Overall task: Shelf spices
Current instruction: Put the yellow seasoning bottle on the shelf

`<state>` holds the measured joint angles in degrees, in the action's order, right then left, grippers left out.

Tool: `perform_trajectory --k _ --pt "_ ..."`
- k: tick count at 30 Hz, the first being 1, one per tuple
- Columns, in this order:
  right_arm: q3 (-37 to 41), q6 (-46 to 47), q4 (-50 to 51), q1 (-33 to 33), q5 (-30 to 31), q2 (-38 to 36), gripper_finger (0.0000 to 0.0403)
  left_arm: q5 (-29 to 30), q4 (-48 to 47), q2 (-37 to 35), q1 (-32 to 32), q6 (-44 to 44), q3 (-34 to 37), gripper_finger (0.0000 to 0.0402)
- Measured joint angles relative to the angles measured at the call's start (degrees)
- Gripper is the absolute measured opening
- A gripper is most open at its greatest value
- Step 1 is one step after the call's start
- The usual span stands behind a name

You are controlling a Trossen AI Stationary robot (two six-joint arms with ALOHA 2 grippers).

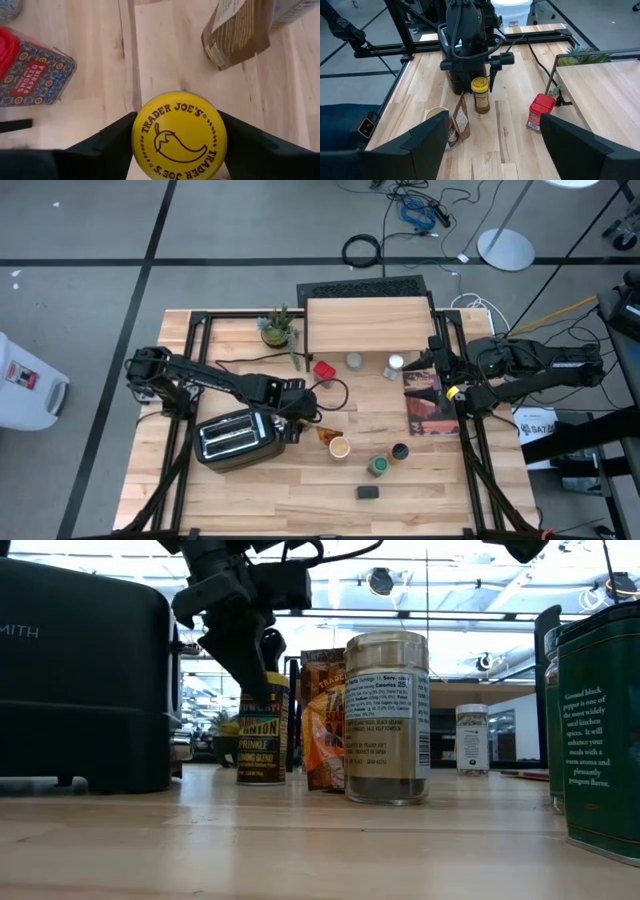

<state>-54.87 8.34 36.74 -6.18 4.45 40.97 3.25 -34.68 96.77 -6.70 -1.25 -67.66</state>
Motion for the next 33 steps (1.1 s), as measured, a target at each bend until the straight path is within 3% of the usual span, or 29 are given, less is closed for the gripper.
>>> perform_trajectory --k 14,33 --pt "0.0 0.0 0.0 0.0 0.0 0.1 0.0297 0.2 -0.8 -0.6 0.0 -0.7 -0.1 0.0253" --pt "0.0 1.5 -1.1 0.0 1.6 5.2 0.0297 4.0 -2.8 -8.9 0.0 -0.8 -1.3 0.0253"
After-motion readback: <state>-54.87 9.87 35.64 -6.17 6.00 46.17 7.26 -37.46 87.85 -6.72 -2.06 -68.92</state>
